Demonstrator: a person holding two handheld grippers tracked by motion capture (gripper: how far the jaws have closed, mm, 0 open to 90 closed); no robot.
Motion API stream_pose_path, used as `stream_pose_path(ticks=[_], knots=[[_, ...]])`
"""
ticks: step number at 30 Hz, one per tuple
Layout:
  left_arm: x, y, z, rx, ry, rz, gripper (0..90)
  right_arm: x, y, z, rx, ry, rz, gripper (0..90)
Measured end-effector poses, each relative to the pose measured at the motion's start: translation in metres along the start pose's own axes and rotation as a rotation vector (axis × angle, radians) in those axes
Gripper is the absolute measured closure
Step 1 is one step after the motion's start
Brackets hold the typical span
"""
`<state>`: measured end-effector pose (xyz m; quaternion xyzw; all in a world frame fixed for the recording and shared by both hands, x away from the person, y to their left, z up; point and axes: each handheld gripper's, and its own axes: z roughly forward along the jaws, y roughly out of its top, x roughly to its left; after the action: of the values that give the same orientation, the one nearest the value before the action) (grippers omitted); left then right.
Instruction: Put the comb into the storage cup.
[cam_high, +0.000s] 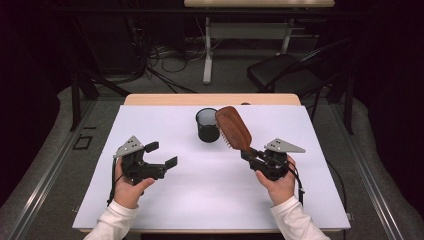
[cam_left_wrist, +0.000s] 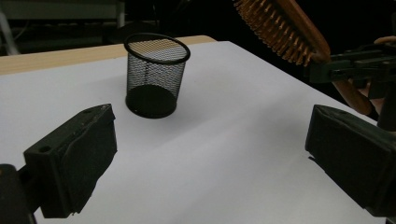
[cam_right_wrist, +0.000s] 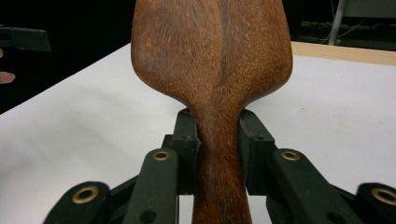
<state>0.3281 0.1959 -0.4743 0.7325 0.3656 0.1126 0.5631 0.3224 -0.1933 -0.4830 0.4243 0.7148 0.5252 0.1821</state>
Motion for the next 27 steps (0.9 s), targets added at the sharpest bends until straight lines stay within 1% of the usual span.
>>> stream_pose_path(ticks=[6, 8, 11, 14, 18, 21, 27], knots=[[-0.002, 0.007, 0.008, 0.016, -0.022, 0.004, 2.0, 0.0, -0.001, 0.001, -0.005, 0.002, 0.002, 71.4], [-0.003, 0.009, 0.01, 0.024, -0.028, -0.004, 2.0, 0.001, -0.001, 0.001, -0.003, 0.001, 0.001, 71.4], [-0.003, 0.01, 0.013, 0.047, -0.033, -0.007, 2.0, 0.001, -0.002, 0.0, -0.004, 0.005, 0.001, 71.4], [-0.005, 0.012, 0.017, 0.073, -0.032, 0.003, 2.0, 0.001, -0.002, 0.0, -0.007, 0.004, -0.001, 71.4], [-0.007, 0.016, 0.023, 0.088, -0.041, 0.004, 2.0, 0.002, -0.003, 0.001, -0.011, 0.004, -0.002, 71.4], [-0.008, 0.02, 0.027, 0.089, -0.068, -0.027, 2.0, 0.003, -0.003, 0.001, -0.009, 0.003, -0.006, 71.4], [-0.01, 0.028, 0.035, 0.102, -0.098, -0.071, 2.2, 0.004, -0.005, 0.002, -0.014, 0.007, -0.012, 71.4]])
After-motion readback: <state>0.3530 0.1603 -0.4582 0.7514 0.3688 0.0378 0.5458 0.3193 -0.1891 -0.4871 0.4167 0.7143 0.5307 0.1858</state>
